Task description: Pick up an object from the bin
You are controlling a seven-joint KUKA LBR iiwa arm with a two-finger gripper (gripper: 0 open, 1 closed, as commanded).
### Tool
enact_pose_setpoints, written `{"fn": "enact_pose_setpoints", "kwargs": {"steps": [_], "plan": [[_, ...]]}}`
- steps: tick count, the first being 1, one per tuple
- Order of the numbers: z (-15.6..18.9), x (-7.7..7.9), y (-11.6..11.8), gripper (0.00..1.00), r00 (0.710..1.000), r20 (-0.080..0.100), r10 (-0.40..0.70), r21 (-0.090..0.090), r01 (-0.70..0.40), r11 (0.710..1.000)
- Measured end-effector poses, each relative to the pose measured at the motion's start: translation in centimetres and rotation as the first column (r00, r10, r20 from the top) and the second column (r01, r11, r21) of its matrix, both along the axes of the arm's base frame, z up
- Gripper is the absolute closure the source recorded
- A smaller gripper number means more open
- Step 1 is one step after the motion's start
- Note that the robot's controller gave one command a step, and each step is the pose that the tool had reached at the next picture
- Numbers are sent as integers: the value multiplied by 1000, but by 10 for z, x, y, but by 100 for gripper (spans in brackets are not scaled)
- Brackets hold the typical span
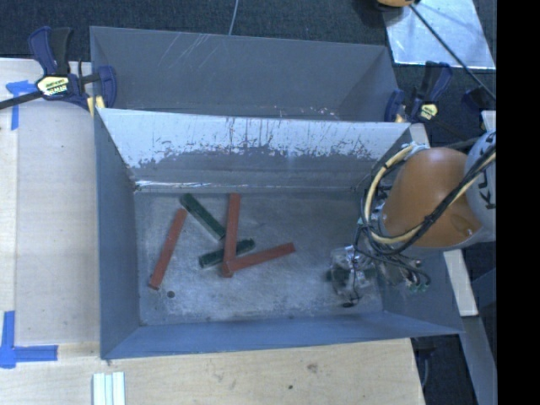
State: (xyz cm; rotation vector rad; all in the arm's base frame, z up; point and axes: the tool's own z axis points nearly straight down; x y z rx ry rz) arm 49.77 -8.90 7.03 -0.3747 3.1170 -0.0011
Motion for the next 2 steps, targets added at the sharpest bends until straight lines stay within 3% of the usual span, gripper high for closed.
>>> {"fn": "enact_pose_setpoints", "kwargs": {"steps": [1,2], "plan": [[0,0,0,0,1000,-1,1,0,-1,1000],[0,0,1,100,1000,1,3,0,-3,1000]]}}
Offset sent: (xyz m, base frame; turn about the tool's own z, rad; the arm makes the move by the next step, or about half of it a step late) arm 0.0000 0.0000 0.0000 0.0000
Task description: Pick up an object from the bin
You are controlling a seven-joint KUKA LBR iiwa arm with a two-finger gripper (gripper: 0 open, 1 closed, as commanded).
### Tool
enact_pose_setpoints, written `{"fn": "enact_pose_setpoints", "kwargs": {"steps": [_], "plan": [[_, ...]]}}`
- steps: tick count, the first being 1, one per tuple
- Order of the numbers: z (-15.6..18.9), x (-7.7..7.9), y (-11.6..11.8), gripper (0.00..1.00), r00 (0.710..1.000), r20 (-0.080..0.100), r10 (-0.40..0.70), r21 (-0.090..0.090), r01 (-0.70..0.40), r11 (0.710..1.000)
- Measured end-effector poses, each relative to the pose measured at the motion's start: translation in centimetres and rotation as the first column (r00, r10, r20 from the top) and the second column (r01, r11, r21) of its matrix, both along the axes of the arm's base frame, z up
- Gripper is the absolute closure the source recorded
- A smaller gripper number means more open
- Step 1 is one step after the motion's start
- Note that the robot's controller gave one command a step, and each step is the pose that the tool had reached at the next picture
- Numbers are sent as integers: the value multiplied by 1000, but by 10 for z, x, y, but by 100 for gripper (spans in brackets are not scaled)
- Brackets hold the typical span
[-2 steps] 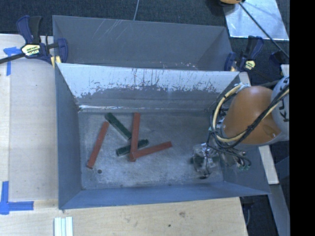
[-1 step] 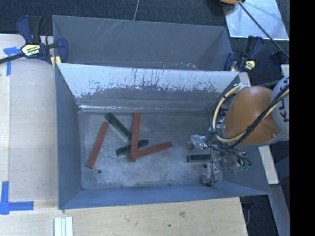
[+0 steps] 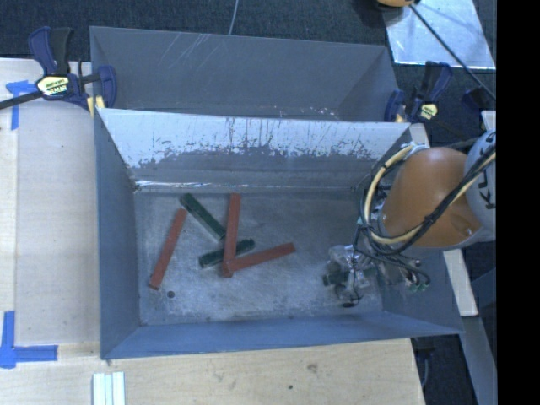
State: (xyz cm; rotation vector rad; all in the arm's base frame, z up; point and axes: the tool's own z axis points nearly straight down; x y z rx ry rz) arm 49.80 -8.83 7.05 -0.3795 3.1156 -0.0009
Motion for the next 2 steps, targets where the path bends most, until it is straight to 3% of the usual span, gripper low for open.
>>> {"fn": "enact_pose_setpoints", "kwargs": {"steps": [1,2], "plan": [[0,0,0,100,1000,0,0,0,0,1000],[177,8,-10,100,1000,6,-18,-1,18,1000]]}}
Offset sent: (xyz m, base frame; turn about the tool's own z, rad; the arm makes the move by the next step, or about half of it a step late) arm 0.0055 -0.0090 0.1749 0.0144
